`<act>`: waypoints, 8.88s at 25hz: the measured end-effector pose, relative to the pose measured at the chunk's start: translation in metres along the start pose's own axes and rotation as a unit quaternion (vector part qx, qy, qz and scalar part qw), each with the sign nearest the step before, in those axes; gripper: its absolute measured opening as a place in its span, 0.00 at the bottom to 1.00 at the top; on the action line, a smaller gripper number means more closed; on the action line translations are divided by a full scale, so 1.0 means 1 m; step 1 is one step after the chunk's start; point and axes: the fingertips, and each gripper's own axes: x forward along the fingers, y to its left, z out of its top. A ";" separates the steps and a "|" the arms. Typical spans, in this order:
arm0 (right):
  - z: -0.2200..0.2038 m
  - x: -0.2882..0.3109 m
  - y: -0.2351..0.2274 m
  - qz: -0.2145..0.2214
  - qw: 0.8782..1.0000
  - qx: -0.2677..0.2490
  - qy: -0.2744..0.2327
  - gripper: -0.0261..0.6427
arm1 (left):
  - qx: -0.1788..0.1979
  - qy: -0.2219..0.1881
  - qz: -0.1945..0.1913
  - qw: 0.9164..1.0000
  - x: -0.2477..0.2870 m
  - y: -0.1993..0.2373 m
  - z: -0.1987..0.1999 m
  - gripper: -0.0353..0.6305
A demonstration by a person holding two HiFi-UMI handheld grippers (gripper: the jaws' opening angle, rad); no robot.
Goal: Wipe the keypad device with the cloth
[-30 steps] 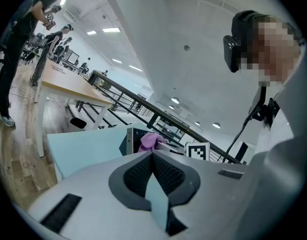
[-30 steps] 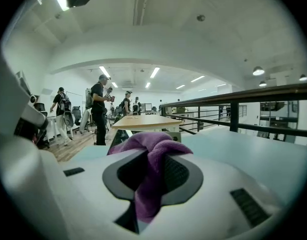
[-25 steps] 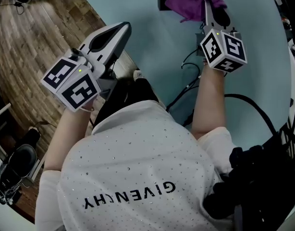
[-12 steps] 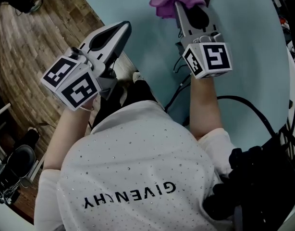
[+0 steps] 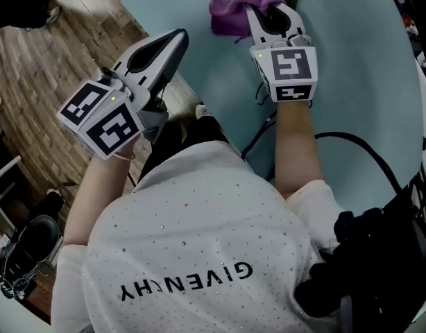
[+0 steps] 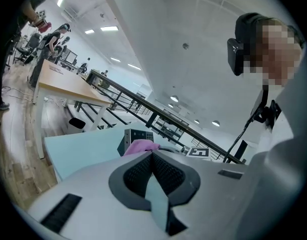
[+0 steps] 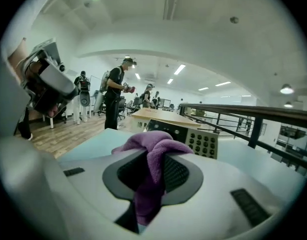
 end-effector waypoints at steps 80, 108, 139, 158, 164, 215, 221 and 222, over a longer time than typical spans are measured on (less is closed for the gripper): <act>0.024 -0.023 -0.030 0.006 0.924 0.383 0.006 0.15 | -0.057 -0.020 -0.094 0.994 0.026 0.117 0.047 0.05; 0.007 0.048 0.054 -0.009 0.953 0.268 0.143 0.15 | -0.044 0.094 -0.205 0.973 0.077 0.133 0.063 0.06; 0.089 0.094 -0.016 0.000 0.971 -0.050 0.232 0.15 | -0.082 0.015 -0.098 0.992 -0.009 0.209 0.103 0.06; 0.039 0.011 -0.148 -0.250 0.931 0.098 0.248 0.15 | -0.107 0.002 -0.103 0.989 -0.010 0.236 0.111 0.06; 0.054 -0.012 -0.174 -0.323 0.907 0.233 0.136 0.16 | -0.106 0.001 -0.115 0.988 0.001 0.236 0.111 0.06; 0.218 -0.160 -0.110 -0.302 0.877 0.273 -0.256 0.15 | -0.034 -0.069 -0.143 0.987 -0.013 0.136 0.174 0.06; 0.208 -0.189 -0.082 -0.301 0.899 0.254 -0.193 0.15 | -0.053 -0.093 -0.169 0.980 -0.034 0.073 0.178 0.06; 0.205 -0.192 -0.079 -0.294 0.902 0.252 -0.191 0.15 | -0.070 -0.101 -0.172 0.977 -0.037 0.062 0.180 0.06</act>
